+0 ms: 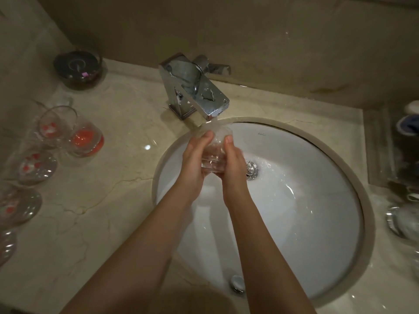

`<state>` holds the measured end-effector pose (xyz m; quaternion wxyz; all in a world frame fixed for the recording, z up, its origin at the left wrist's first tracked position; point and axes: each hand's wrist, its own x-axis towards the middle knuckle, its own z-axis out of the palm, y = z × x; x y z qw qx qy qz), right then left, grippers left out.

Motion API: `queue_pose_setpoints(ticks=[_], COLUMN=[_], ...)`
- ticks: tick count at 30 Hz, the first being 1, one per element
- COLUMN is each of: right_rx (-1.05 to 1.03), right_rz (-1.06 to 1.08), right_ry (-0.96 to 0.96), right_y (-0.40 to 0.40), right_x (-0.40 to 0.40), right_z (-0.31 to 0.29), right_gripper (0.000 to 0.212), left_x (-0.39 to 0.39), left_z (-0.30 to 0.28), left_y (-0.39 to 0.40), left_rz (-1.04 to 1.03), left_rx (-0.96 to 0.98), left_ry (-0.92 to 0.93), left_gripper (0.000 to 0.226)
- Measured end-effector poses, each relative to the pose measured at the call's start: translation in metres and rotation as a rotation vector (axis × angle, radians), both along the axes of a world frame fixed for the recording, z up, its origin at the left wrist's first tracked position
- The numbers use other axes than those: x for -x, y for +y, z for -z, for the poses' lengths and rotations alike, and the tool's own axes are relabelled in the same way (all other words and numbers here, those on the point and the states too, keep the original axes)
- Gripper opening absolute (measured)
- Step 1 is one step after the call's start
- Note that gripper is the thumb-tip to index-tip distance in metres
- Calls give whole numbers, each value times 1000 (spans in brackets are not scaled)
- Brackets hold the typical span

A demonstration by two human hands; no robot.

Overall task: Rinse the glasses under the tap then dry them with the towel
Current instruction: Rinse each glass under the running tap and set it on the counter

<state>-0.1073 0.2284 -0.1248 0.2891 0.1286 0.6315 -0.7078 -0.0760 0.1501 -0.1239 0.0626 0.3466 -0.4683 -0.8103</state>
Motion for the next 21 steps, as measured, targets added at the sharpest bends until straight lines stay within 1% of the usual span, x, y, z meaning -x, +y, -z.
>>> queue_pose_setpoints(ticks=[2, 3, 4, 5, 7, 8, 9, 11, 12, 14, 16, 18, 21], right_rx=[40, 58, 70, 82, 72, 38, 8, -3, 16, 47, 59, 52, 11], right_rz=[8, 7, 1, -4, -16, -29, -22, 10, 28, 42, 31, -11, -89], right_ry=[-17, -32, -43, -52, -45, -37, -26, -6, -10, -20, -34, -57, -33], right_y=[-1, -2, -4, -6, -11, -14, -16, -18, -18, -19, -20, -20, -17], right_x=[2, 3, 2, 2, -1, -3, -4, -4, -3, 1, 5, 6, 6], right_z=[1, 1, -1, -3, -5, -5, -4, -6, -6, -5, -4, -5, -7], right_gripper=[27, 21, 21, 25, 44, 53, 57, 59, 63, 73, 78, 79, 76], left_x=[-1, -2, -3, -3, -3, -3, -2, -2, -2, -1, 0, 2, 3], left_z=[0, 0, 0, 0, 0, -1, -1, -1, -1, -1, 0, 2, 2], left_y=[-2, -4, -4, -4, -2, -1, 0, 2, 2, 2, 2, 3, 5], left_rz=[8, 16, 24, 31, 21, 9, 1, 7, 10, 5, -15, -47, -101], left_rx=[37, 50, 54, 54, 68, 81, 94, 111, 117, 115, 105, 118, 147], left_ry=[31, 39, 44, 46, 41, 38, 33, 31, 34, 46, 63, 64, 42], left_gripper=[56, 55, 53, 51, 47, 49, 55, 70, 72, 70, 73, 74, 77])
